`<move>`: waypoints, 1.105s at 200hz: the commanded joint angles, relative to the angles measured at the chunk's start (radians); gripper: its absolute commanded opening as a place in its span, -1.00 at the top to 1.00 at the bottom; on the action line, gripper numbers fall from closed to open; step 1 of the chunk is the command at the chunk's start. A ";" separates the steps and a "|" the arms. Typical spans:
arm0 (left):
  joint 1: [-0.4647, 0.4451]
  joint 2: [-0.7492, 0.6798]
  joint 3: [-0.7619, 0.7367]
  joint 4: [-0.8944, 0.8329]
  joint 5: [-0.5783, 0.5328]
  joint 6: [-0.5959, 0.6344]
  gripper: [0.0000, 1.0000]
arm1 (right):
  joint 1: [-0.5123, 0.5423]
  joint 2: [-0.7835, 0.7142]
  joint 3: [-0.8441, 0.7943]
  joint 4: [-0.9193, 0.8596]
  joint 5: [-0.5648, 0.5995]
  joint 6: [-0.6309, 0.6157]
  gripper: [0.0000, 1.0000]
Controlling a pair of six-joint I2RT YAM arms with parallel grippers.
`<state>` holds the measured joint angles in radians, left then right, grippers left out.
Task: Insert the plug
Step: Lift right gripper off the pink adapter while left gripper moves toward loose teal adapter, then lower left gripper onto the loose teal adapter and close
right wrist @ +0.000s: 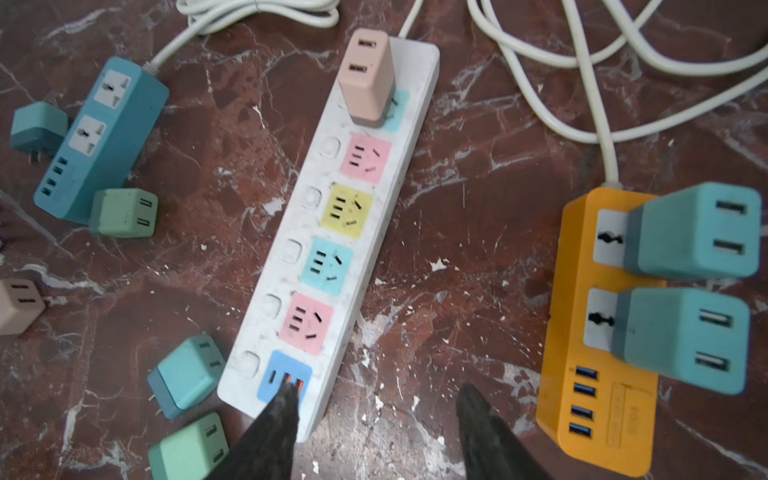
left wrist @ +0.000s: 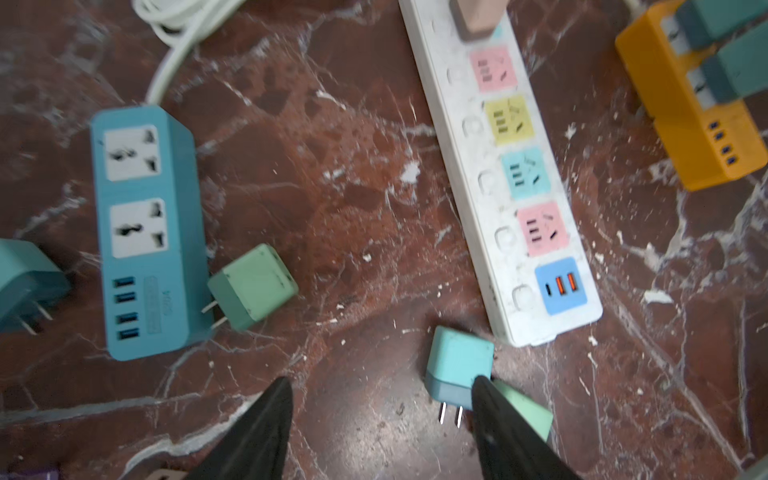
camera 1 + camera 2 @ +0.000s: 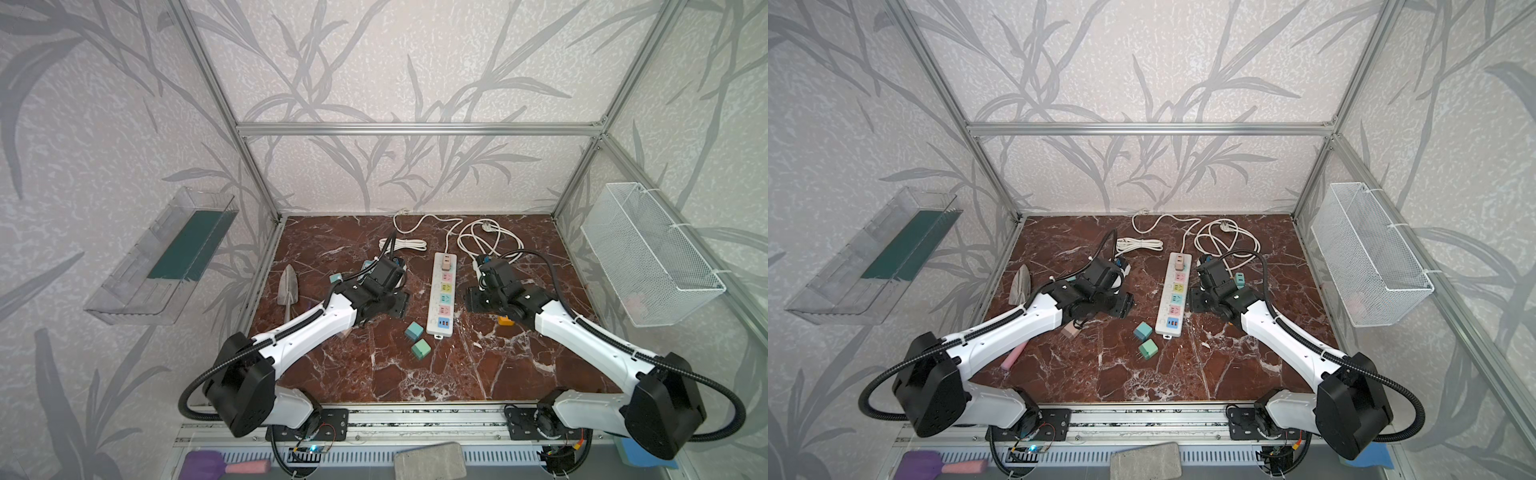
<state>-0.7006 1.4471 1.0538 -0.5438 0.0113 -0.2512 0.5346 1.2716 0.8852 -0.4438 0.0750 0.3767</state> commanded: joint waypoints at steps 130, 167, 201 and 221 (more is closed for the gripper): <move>-0.139 0.352 0.216 -0.248 0.058 0.153 -0.27 | -0.039 -0.065 0.024 0.007 -0.012 -0.035 -0.35; -0.139 0.387 0.239 -0.238 0.062 0.157 -0.22 | -0.040 -0.082 0.007 0.005 -0.014 -0.023 -0.34; -0.140 0.421 0.270 -0.249 0.039 0.155 -0.14 | -0.040 -0.099 -0.012 0.005 -0.016 -0.014 -0.34; -0.139 0.431 0.276 -0.248 0.033 0.154 -0.13 | -0.041 -0.110 -0.021 0.003 -0.012 -0.013 -0.34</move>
<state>-0.8368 1.8618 1.3029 -0.7570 0.0666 -0.1116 0.4999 1.1923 0.8799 -0.4461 0.0677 0.3515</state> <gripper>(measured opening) 0.569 0.670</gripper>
